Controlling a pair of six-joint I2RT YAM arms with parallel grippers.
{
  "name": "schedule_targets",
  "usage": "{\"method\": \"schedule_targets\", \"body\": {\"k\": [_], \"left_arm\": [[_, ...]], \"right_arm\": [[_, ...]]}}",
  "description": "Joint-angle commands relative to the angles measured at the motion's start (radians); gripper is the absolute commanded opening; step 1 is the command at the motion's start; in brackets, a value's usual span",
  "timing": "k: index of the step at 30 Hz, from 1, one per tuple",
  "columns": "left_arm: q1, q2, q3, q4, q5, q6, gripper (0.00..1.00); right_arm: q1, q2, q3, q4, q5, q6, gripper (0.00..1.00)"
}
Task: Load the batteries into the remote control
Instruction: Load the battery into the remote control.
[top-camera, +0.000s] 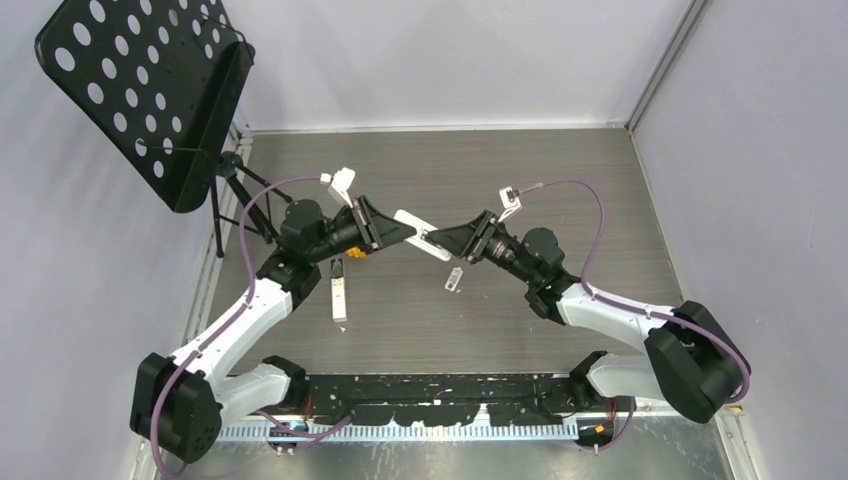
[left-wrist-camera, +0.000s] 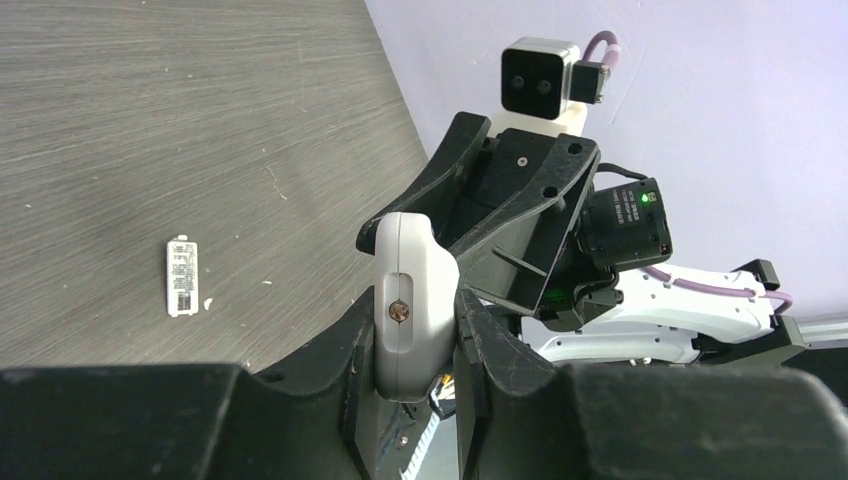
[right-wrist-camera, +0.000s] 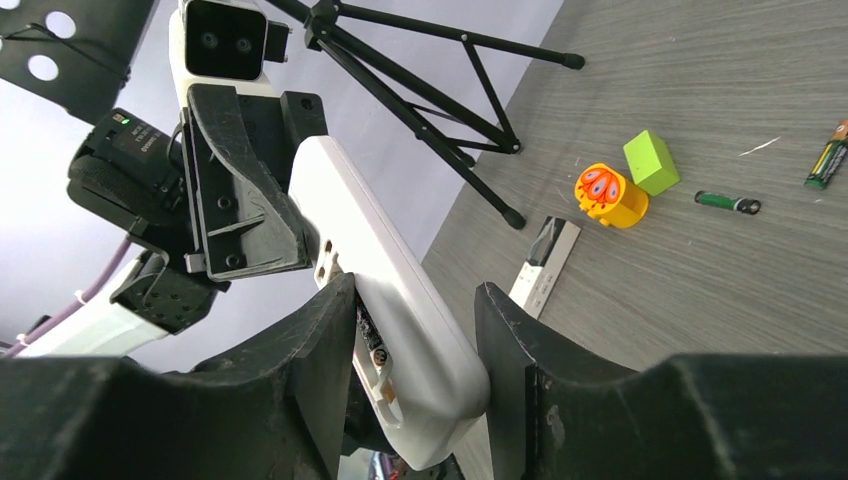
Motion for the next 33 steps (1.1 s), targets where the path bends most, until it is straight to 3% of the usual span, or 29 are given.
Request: {"method": "schedule_targets", "body": {"k": [1,7,14,22,26,29,33], "left_arm": [[-0.015,-0.004,0.048,0.035,0.006,0.007,0.0],[-0.015,-0.002,0.049,0.048,0.017,-0.001,0.0],[-0.014,-0.02,0.045,0.042,0.03,0.033,0.0],[-0.014,-0.028,0.012,-0.19,-0.215,0.149,0.0],[-0.014,-0.03,-0.06,-0.184,-0.328,0.156,0.0],[-0.014,-0.036,-0.115,-0.147,-0.379,0.152,0.0],[-0.014,-0.033,-0.157,-0.118,-0.422,0.143,0.0]], "right_arm": [[0.013,0.014,0.05,-0.159,-0.003,-0.173,0.44],[0.015,0.006,0.075,-0.267,0.026,-0.248,0.41],[0.014,0.025,0.076,-0.293,0.072,-0.218,0.39],[0.001,-0.057,0.175,-0.52,0.054,-0.189,0.73],[-0.001,-0.097,0.208,-0.666,0.121,-0.192,0.75],[-0.001,-0.091,0.237,-0.813,0.268,-0.187,0.75],[0.0,0.039,0.343,-1.063,0.462,-0.181,0.75]]}}
